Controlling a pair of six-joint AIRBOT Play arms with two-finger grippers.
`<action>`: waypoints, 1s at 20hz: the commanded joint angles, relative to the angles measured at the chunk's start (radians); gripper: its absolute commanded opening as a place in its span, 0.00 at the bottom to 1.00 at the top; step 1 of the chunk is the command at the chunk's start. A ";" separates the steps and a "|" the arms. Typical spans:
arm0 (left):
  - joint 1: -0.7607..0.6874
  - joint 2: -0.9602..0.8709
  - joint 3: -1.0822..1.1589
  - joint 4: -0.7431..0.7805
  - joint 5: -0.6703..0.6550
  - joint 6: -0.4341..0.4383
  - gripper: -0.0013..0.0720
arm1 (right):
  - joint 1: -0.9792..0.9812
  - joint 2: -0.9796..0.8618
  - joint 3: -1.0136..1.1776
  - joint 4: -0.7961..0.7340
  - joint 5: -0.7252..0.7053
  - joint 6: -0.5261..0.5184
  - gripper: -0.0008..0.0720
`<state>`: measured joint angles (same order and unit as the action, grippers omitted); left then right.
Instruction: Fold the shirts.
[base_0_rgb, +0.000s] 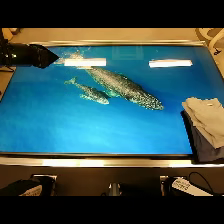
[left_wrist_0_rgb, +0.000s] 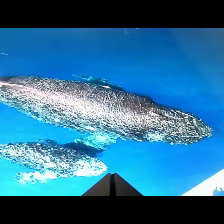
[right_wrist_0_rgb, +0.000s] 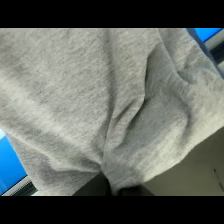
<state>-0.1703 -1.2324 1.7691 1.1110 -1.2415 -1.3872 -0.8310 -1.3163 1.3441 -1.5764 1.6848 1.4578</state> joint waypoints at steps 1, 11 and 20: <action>0.000 0.002 0.001 -0.015 0.000 0.000 0.05 | 0.000 0.034 -0.127 -0.027 -0.077 0.027 0.04; 0.000 0.003 0.001 -0.015 0.003 0.000 0.05 | 0.000 0.040 -0.018 -0.166 -0.052 -0.093 0.98; -0.091 -0.144 0.001 0.862 -0.074 -0.271 0.06 | 0.358 0.035 0.483 -0.110 -0.541 -0.484 0.95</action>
<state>-0.2272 -1.3155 1.7691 1.5856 -1.2533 -1.5307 -0.6487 -1.2774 1.7382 -1.6981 1.2694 1.1553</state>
